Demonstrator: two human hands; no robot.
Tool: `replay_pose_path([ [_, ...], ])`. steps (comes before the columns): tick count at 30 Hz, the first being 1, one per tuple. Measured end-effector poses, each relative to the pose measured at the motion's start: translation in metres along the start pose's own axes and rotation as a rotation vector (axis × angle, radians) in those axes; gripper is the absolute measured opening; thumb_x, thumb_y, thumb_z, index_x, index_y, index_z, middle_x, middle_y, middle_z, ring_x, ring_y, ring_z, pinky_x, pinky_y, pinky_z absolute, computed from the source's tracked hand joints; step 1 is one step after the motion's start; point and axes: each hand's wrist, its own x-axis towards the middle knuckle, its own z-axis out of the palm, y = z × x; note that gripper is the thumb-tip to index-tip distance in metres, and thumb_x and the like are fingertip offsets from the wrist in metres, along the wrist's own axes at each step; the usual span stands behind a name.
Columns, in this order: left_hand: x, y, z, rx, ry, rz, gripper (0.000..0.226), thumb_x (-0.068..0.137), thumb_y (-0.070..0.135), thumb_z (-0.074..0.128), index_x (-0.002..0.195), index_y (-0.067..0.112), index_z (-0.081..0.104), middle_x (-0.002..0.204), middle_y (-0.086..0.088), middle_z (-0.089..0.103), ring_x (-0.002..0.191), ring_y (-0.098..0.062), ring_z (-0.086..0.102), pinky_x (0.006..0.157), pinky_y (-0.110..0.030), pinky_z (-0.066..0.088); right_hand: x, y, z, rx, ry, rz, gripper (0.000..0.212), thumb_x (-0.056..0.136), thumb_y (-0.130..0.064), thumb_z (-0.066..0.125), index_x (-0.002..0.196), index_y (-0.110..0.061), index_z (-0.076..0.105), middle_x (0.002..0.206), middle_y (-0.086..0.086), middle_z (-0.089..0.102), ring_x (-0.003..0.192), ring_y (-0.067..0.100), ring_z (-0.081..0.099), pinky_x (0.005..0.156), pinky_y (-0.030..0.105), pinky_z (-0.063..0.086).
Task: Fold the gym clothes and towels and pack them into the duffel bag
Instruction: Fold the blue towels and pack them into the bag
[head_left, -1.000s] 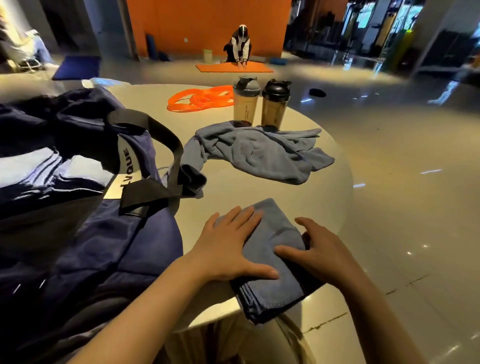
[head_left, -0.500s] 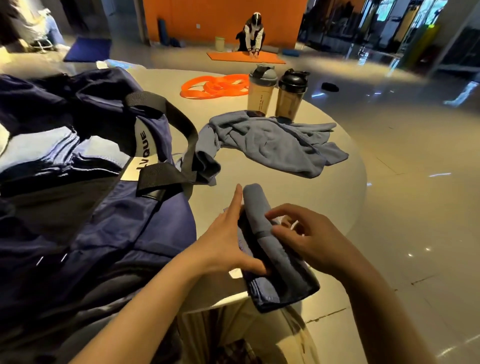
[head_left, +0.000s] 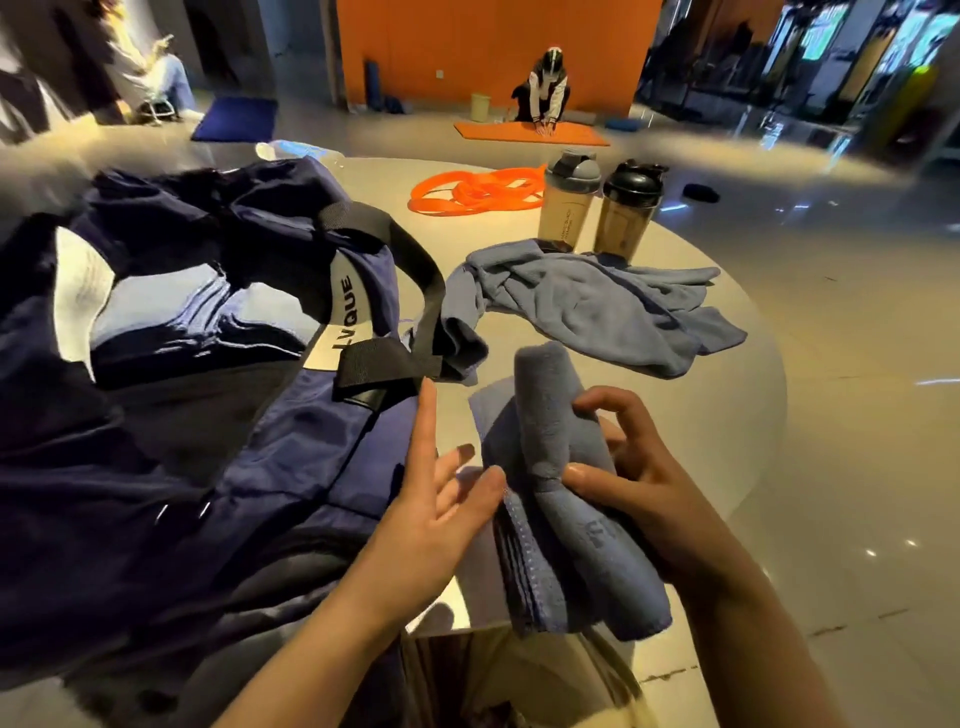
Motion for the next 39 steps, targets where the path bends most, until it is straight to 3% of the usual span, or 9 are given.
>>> replay_pose_path([
  [2,-0.001,0.004,-0.001,-0.147,-0.087,-0.004,0.08,0.079,0.048,0.069,0.125,0.073,0.01,0.144,0.012,0.046,0.122,-0.004,0.054,0.1,-0.024,0.046,0.003,-0.007,0.007,0.061,-0.036,-0.001,0.04,0.077,-0.01,0.063,0.101,-0.041,0.055,0.122,0.013,0.053,0.095,0.03,0.065,0.074,0.035,0.057],
  [6,-0.006,0.018,-0.014,-0.004,-0.086,0.131,0.096,0.076,0.033,0.075,0.13,0.076,0.008,0.138,0.019,0.048,0.124,-0.007,0.053,0.099,-0.03,0.048,0.018,-0.012,0.02,-0.174,0.018,-0.019,0.04,0.071,-0.026,0.069,0.105,-0.041,0.054,0.111,-0.027,0.057,0.104,0.0,0.06,0.075,0.024,0.056],
  [10,-0.012,0.03,-0.036,0.285,-0.099,0.159,0.075,0.076,0.045,0.07,0.134,0.068,0.027,0.138,0.017,0.041,0.126,-0.01,0.05,0.102,-0.04,0.046,0.04,-0.016,0.044,-0.26,0.031,-0.089,0.034,0.078,-0.029,0.072,0.109,-0.031,0.059,0.108,-0.017,0.061,0.096,0.016,0.065,0.075,0.038,0.059],
  [18,-0.024,0.073,-0.102,0.279,0.425,0.265,0.065,0.052,0.053,0.079,0.113,0.055,0.057,0.118,0.026,0.06,0.108,0.0,0.061,0.089,-0.028,0.053,0.096,-0.043,0.1,-0.281,-0.196,-0.151,0.034,0.086,-0.038,0.047,0.118,-0.041,0.056,0.105,-0.022,0.066,0.097,-0.002,0.063,0.073,0.018,0.052],
  [20,-0.026,0.08,-0.129,0.39,0.565,0.28,0.064,0.053,0.05,0.087,0.111,0.055,0.058,0.116,0.026,0.06,0.106,0.005,0.059,0.087,-0.02,0.05,0.119,-0.052,0.108,-0.546,-0.15,-0.228,0.037,0.084,-0.048,0.049,0.121,-0.051,0.049,0.122,-0.027,0.053,0.11,-0.013,0.05,0.083,0.016,0.049],
  [22,-0.03,0.083,-0.152,0.615,0.669,0.25,0.061,0.061,0.043,0.085,0.11,0.06,0.054,0.114,0.03,0.055,0.103,0.008,0.055,0.08,-0.009,0.043,0.153,-0.059,0.11,-0.967,-0.006,-0.291,0.041,0.089,-0.049,0.053,0.129,-0.049,0.045,0.142,-0.014,0.034,0.128,0.0,0.036,0.099,0.025,0.04],
  [26,-0.036,0.073,-0.178,1.139,0.84,0.22,0.063,0.065,0.068,0.059,0.125,0.051,0.049,0.107,0.017,0.053,0.11,-0.013,0.039,0.09,-0.031,0.039,0.221,-0.048,0.109,-1.506,-0.001,-0.182,0.054,0.088,-0.046,0.061,0.138,-0.042,0.04,0.153,0.007,0.01,0.135,0.035,0.027,0.107,0.049,0.036],
  [32,-0.03,0.069,-0.188,1.002,0.731,0.067,0.07,0.067,0.063,0.065,0.131,0.058,0.037,0.127,0.013,0.044,0.112,-0.017,0.052,0.088,-0.037,0.047,0.243,-0.036,0.117,-1.376,-0.06,0.003,0.081,0.085,-0.018,0.07,0.149,-0.026,0.022,0.152,0.009,0.015,0.124,0.032,0.045,0.097,0.033,0.045],
  [39,-0.021,0.104,-0.217,1.158,0.781,0.057,0.066,0.074,0.029,0.071,0.132,0.05,0.047,0.113,0.008,0.049,0.095,-0.023,0.055,0.073,-0.034,0.044,0.25,-0.136,0.117,-0.932,0.032,0.057,0.083,0.07,0.012,0.068,0.141,-0.024,0.043,0.122,0.015,0.052,0.1,0.034,0.058,0.077,0.046,0.057],
])
